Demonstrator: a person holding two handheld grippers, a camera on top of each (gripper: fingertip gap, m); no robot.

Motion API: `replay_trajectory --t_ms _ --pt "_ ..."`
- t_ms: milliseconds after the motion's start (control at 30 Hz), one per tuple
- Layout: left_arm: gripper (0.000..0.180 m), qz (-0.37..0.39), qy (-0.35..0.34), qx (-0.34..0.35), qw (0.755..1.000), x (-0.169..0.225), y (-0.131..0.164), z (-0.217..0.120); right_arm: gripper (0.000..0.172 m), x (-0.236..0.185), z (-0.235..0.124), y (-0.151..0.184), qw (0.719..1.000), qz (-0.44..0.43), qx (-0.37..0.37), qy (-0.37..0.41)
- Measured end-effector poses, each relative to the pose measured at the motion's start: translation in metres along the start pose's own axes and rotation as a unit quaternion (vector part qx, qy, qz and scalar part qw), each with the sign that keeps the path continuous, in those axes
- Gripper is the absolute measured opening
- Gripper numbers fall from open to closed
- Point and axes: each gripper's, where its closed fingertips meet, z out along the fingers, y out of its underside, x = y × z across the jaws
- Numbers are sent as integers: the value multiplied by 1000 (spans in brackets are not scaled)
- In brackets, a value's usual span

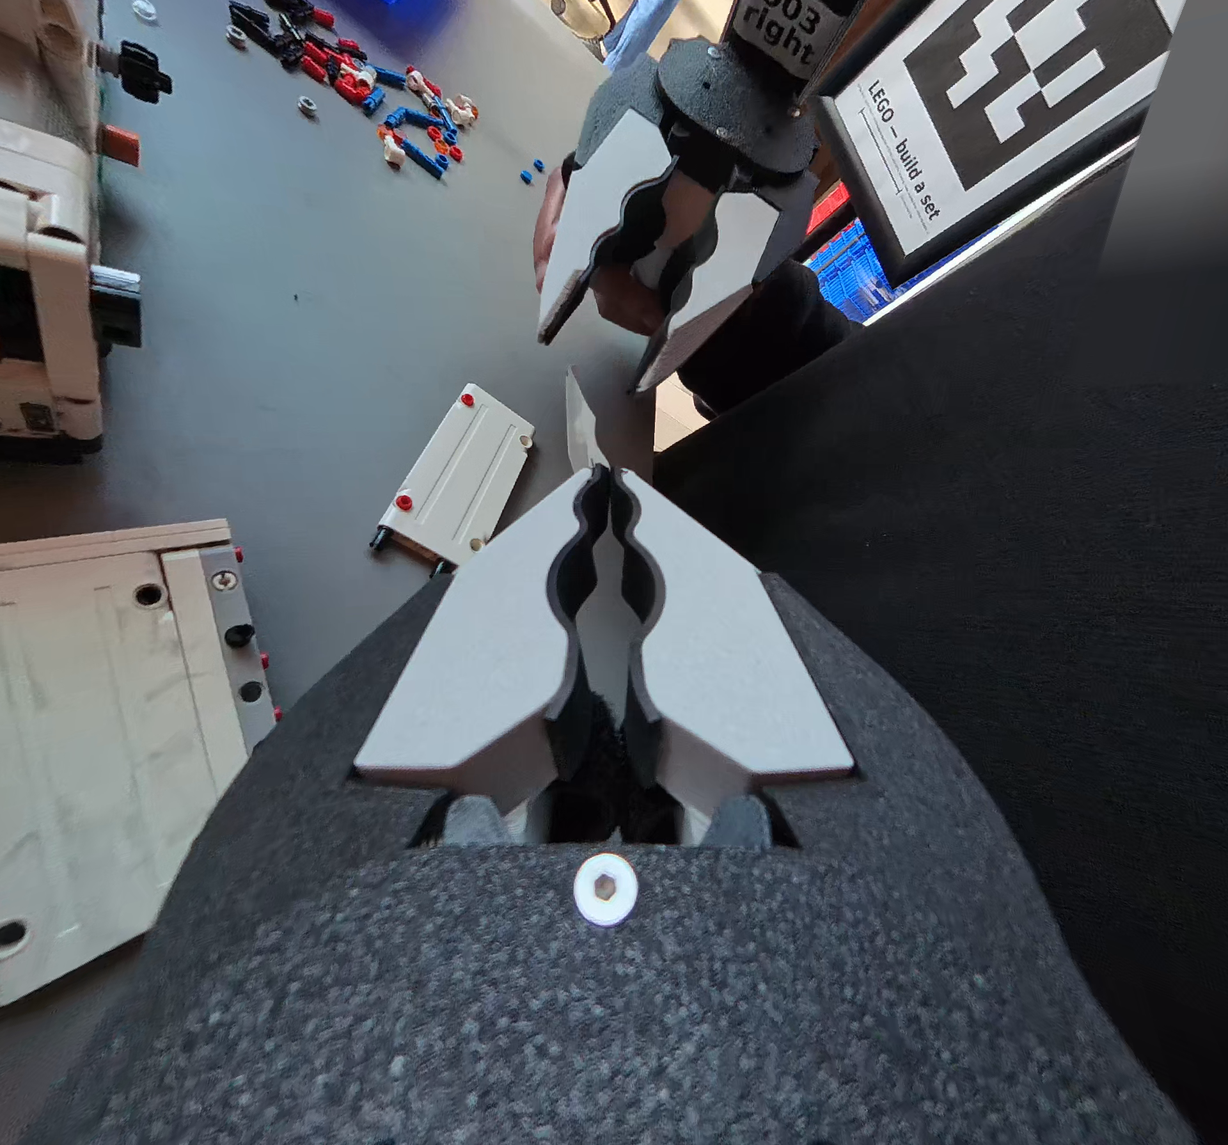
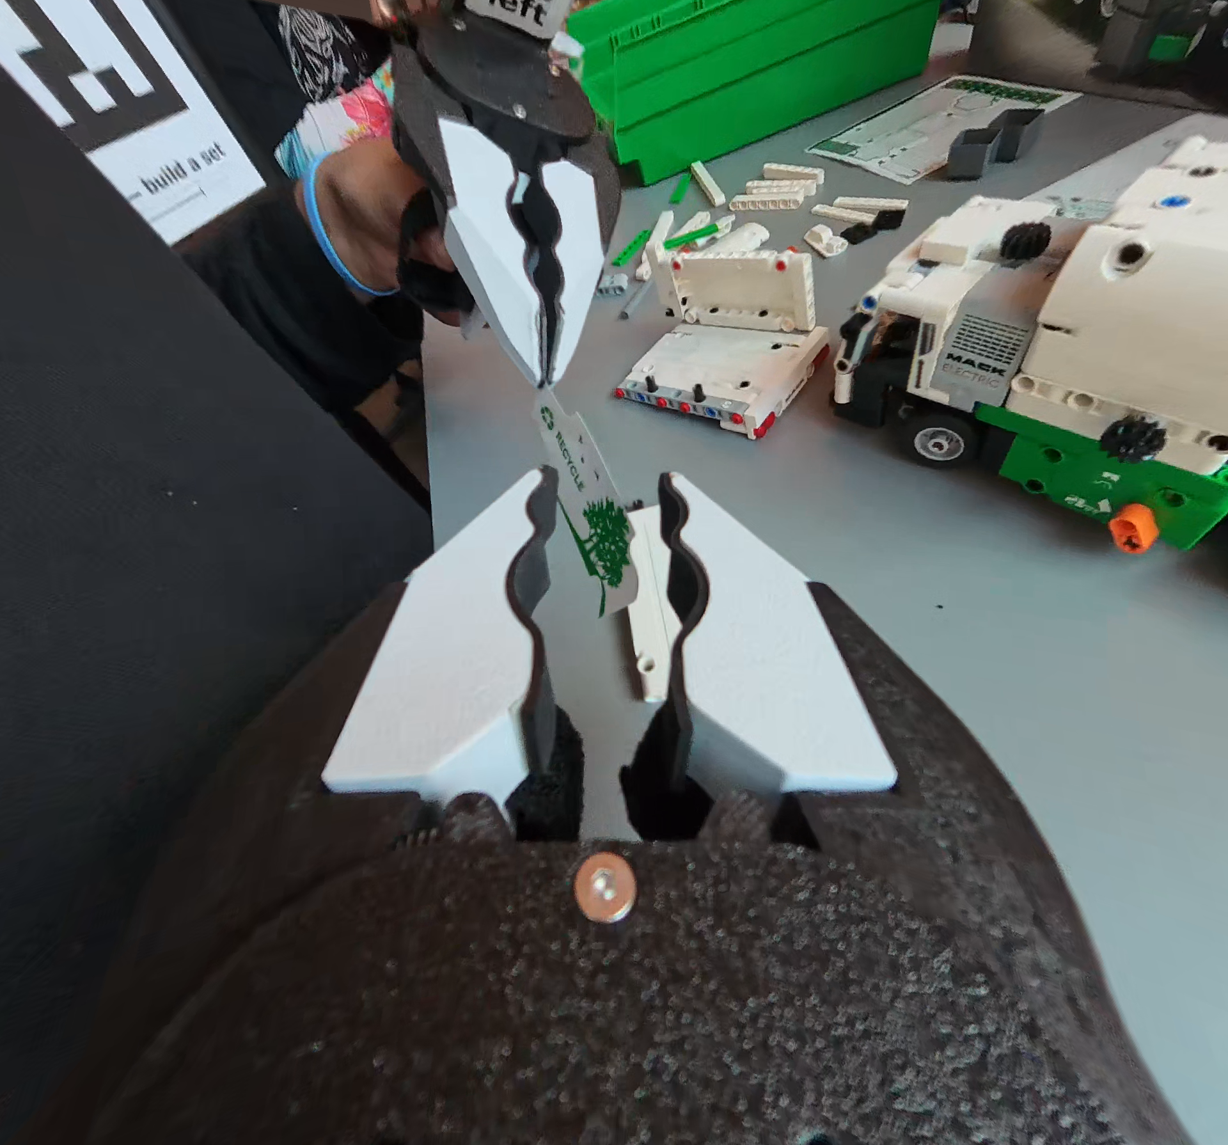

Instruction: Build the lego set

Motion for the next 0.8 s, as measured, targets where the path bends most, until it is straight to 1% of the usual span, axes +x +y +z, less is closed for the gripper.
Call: replay_trajectory --t_ms 100,167,233,300,367,533,800 --pt "0 4 10 -3 1000 1 -1 3 30 5 1 11 999 -18 -40 9" --pt "0 7 11 -4 1000 2 -1 3 27 3 2 22 998 4 -59 -18" --pt "0 9 11 -3 1000 2 -2 3 26 2 -1 26 997 39 -50 -43" --pt "0 9 10 -1 1000 2 -2 2 19 2 -4 24 997 51 -27 -51" --pt "0 7 10 1 1000 2 -3 2 17 0 -5 23 996 60 -17 -59" --pt "0 8 3 -2 1000 0 -1 3 9 -5 -4 21 995 63 -7 -71" --pt "0 7 -7 0 1000 -1 1 2 1 -3 -8 21 996 63 -6 -66"
